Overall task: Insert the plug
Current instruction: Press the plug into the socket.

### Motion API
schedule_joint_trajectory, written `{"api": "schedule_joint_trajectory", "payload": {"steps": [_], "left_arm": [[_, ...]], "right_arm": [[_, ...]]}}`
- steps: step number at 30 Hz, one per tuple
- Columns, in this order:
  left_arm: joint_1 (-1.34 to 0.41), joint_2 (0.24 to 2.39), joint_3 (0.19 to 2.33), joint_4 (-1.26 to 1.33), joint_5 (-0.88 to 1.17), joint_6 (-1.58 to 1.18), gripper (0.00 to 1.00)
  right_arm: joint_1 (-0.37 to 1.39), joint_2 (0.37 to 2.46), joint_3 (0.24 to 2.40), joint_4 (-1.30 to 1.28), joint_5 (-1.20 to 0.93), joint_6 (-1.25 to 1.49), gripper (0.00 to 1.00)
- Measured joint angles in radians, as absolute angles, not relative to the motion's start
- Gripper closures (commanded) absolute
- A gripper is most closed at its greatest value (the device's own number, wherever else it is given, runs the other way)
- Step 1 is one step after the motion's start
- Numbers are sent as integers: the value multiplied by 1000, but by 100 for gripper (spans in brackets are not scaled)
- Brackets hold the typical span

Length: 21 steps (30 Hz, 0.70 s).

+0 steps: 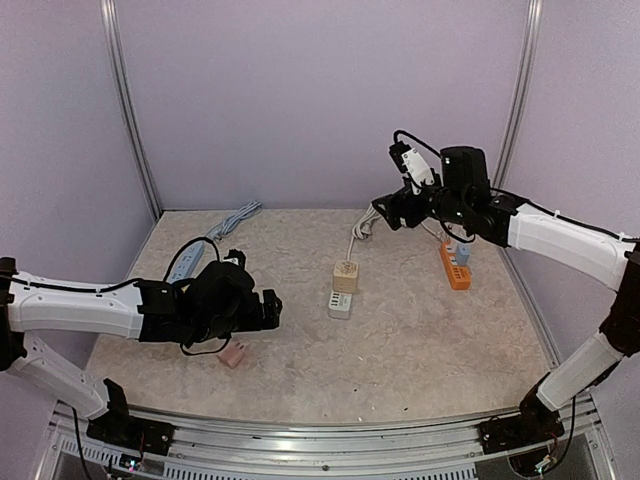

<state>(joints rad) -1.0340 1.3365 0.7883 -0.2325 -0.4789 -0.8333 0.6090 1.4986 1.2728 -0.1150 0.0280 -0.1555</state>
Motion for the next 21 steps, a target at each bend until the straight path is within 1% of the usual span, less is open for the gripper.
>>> {"api": "schedule_joint_trajectory", "payload": {"steps": [1, 2, 3, 5, 7, 8, 9, 13, 16, 17, 18, 21], "left_arm": [[-1034, 1337, 788, -233, -479, -834, 1], [-1034, 1338, 788, -233, -479, -834, 1], [-1034, 1338, 788, -233, -479, -834, 1], [-1034, 1338, 788, -233, -479, -834, 1], [-1034, 1338, 788, -233, -479, -834, 1], [-1034, 1339, 788, -233, -479, -834, 1], [-1034, 1339, 788, -233, -479, -834, 1], [-1028, 1350, 794, -226, -473, -805, 1], [-994, 1378, 829, -198, -424, -759, 2], [-972, 1389, 843, -180, -397, -746, 4], [-944, 1401, 861, -160, -361, -731, 5], [-857, 1453, 928, -114, -259, -701, 6]], "right_arm": [[588, 1497, 1258, -75, -16, -115, 12], [574, 1498, 1245, -39, -57, -76, 18], [569, 1500, 1234, -14, -91, -43, 25], [566, 1509, 1212, 46, -177, 30, 37], [565, 1530, 1203, 96, -252, 107, 51], [564, 1541, 1203, 112, -278, 123, 58], [564, 1557, 1201, 130, -311, 155, 61], [551, 1617, 1187, 172, -417, 244, 64], [544, 1637, 1159, 185, -467, 285, 63], [543, 1640, 1154, 186, -477, 295, 60], [543, 1641, 1150, 187, -487, 306, 54], [543, 1644, 1147, 185, -494, 325, 49]]}}
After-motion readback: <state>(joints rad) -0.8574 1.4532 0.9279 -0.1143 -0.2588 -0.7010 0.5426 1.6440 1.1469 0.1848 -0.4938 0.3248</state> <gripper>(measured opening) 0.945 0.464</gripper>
